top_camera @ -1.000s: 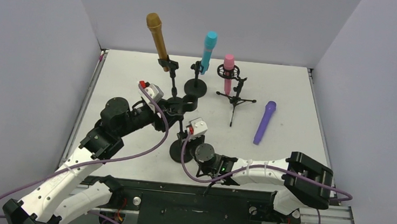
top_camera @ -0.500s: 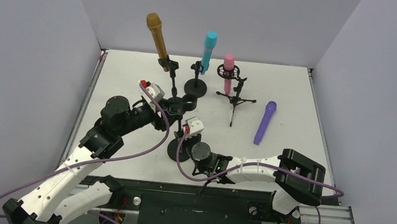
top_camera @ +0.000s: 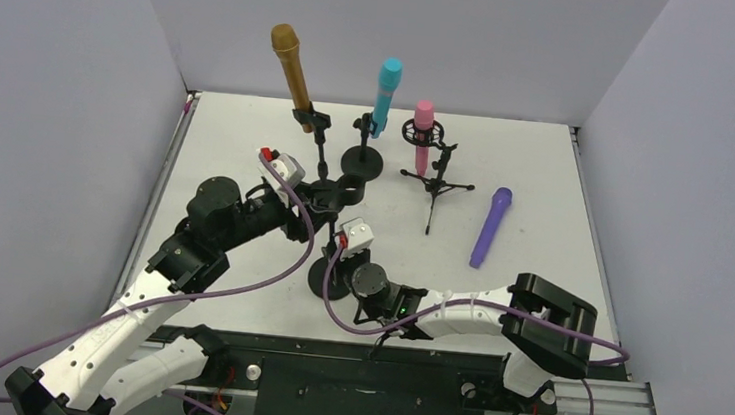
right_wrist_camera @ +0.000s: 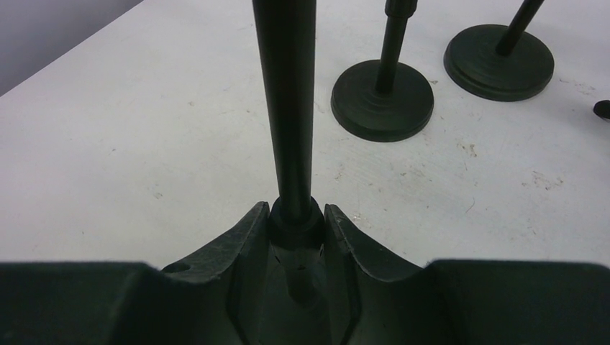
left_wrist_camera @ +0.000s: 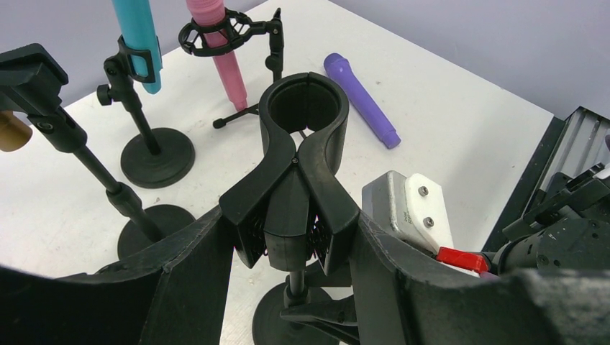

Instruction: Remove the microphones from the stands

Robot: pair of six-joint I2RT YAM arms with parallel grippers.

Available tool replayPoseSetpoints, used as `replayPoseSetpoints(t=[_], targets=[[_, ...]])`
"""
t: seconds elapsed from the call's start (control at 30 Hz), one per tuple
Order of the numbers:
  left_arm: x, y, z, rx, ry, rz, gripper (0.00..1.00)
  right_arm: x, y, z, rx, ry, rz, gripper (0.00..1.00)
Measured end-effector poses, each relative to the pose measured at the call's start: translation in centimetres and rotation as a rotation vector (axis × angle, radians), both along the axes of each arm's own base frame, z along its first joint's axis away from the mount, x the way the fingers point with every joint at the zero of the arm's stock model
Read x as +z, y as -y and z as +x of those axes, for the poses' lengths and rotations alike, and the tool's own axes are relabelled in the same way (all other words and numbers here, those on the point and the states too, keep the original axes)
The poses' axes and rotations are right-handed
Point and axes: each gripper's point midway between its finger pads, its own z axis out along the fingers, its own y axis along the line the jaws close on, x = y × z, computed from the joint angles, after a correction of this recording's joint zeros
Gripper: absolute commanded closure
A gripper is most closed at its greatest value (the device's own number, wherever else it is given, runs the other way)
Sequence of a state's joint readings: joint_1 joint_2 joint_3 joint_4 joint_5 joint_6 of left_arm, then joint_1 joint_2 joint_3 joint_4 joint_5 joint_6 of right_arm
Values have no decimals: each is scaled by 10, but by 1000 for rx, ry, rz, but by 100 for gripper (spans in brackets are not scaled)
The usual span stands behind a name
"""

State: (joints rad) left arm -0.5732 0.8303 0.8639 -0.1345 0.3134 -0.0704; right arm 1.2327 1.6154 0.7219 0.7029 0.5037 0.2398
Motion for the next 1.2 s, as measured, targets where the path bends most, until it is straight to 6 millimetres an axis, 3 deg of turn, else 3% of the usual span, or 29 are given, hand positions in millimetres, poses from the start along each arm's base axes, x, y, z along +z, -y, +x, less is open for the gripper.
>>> replayPoseSetpoints(t=[0.27,0.77,1.2], targets=[[0,-2,0,4,13,15,100,-1,-6,5,125,-28,26,70],[2,-6,-14,-33,25,27,100,-3,-24,-13,562,-51,0,61],[-1,-12,-19,-18,47,5,100,-6,-19,-15,596,-70,-41,50]])
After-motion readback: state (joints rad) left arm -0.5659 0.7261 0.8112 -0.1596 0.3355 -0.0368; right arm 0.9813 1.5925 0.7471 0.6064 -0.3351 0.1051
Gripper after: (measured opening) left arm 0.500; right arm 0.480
